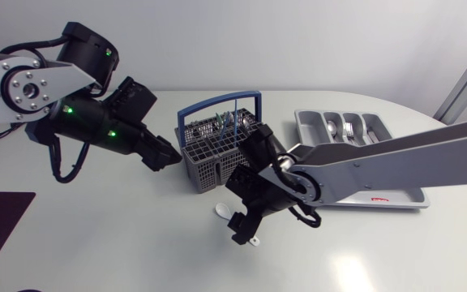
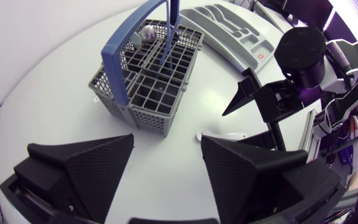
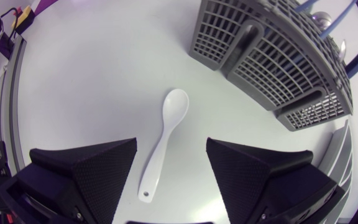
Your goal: Unload the cutlery basket into the drawer organizer.
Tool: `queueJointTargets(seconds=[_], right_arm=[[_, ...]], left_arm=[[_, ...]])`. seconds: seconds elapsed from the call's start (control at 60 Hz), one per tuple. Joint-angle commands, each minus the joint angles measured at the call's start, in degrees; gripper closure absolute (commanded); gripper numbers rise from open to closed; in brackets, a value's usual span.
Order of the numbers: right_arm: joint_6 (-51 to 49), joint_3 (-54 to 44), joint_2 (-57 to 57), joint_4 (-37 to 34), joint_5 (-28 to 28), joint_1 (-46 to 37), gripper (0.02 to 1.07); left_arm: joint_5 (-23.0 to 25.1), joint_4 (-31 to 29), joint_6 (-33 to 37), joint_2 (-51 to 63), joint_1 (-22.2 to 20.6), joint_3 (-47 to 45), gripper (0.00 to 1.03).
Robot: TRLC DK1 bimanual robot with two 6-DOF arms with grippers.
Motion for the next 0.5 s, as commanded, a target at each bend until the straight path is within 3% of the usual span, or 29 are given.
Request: queueJointTargets(seconds=[0.0, 0.1, 0.283, 0.483], right_arm=[[1.2, 1.7, 3.1, -1.2, 0.8, 1.5, 0.26], [1.6, 2.7, 5.5, -2.3, 2.1, 2.5, 0.27], [1.9, 3.1, 7.2, -2.5, 3.6, 2.9, 0.49], [1.9, 3.9, 8.1, -2.5, 4.3, 2.9, 0.52]], left_arm=[[0.5, -0.1, 2.4, -2.0, 1.1, -2.6, 0.08], [0.6, 0.2, 3.3, -3.2, 2.2, -3.9, 0.08], [0.7, 0.3, 4.2, -4.1, 2.9, -5.6, 0.07], [0.7, 0.4, 4.4, -5.3, 2.7, -6.1, 0.06]])
